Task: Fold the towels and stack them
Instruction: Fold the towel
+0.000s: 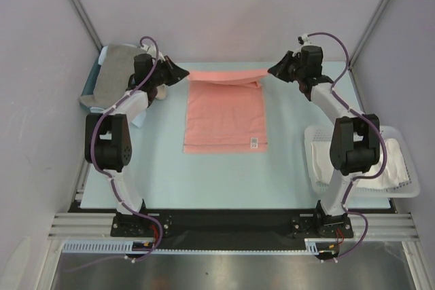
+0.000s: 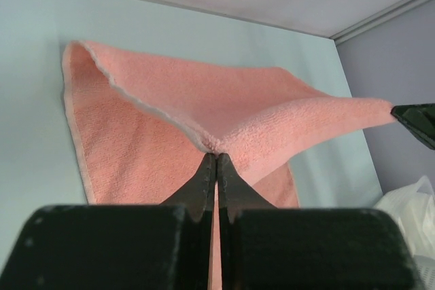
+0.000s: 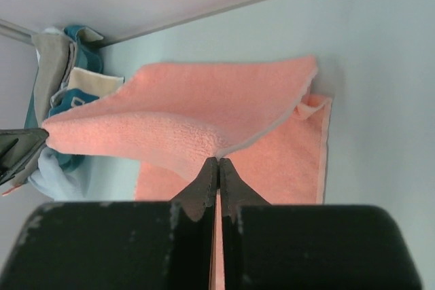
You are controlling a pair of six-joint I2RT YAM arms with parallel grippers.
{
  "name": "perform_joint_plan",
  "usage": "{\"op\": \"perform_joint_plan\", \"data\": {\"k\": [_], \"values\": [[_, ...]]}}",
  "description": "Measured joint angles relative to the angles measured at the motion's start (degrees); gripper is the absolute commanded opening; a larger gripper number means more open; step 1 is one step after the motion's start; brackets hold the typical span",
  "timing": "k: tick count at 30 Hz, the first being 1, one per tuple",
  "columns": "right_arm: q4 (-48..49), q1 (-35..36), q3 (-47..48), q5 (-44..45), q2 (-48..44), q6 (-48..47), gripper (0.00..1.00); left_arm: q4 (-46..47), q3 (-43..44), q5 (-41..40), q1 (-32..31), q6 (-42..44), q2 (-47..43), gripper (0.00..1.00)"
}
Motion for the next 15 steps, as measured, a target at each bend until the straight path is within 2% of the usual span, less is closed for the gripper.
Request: {"op": "perform_joint_plan", "data": {"k": [15], "values": [[1.4,2.5,-14.0,1.2,-10.3,1.0,0.00,4.4,-15.8,-0.3,-0.1,-2.2,-11.3,0.00]]}}
